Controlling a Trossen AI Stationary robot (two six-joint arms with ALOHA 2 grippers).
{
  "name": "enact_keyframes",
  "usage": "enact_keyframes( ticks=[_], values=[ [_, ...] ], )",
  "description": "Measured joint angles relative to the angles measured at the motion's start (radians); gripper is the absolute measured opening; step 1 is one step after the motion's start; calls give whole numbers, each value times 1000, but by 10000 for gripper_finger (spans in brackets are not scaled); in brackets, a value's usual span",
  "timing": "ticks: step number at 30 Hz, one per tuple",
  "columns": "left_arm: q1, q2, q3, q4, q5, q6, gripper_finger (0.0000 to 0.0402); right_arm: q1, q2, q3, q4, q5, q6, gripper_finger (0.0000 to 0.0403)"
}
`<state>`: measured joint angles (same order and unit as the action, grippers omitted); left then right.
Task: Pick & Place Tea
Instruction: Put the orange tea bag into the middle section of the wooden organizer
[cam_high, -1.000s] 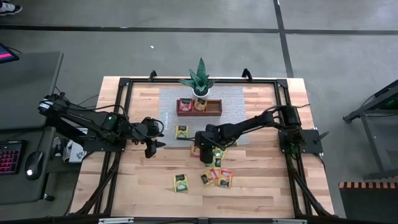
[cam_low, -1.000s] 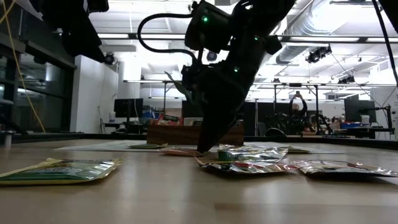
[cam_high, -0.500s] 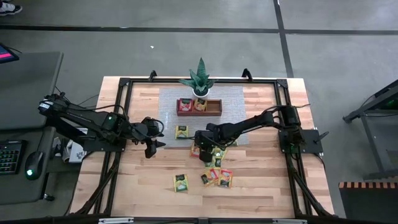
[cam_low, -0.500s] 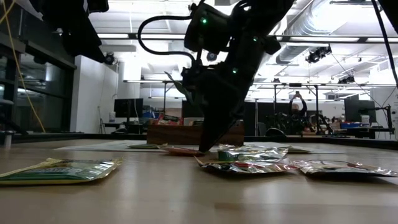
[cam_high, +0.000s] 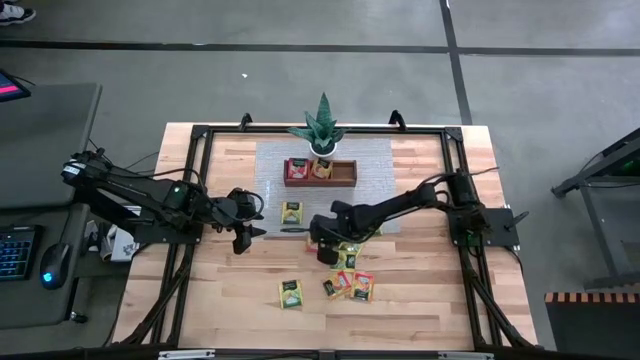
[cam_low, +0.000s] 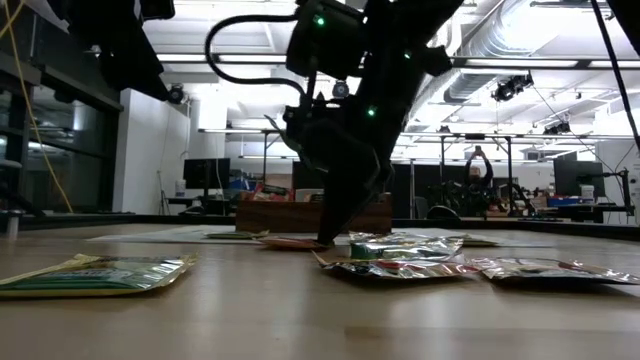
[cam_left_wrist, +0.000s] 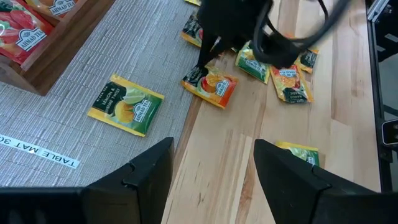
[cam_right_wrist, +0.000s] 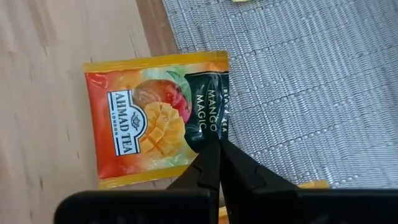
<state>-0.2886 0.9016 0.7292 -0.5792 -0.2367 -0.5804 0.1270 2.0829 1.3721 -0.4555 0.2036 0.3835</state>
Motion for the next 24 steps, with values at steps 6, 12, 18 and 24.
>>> enact_keyframes(
  ticks=[6, 12, 18, 24],
  values=[
    [0, 0, 1, 0, 0, 0, 220, 26, 2, 100, -78, 94, -59, 1],
    [0, 0, 1, 1, 0, 0, 220, 53, -1, 197, -136, 161, -110, 0],
    [0, 0, 1, 1, 1, -1, 220, 60, -1, 293, -220, 243, -179, 0],
    [0, 0, 1, 1, 1, -1, 220, 56, -2, 377, -331, 320, -249, 0]
  ],
)
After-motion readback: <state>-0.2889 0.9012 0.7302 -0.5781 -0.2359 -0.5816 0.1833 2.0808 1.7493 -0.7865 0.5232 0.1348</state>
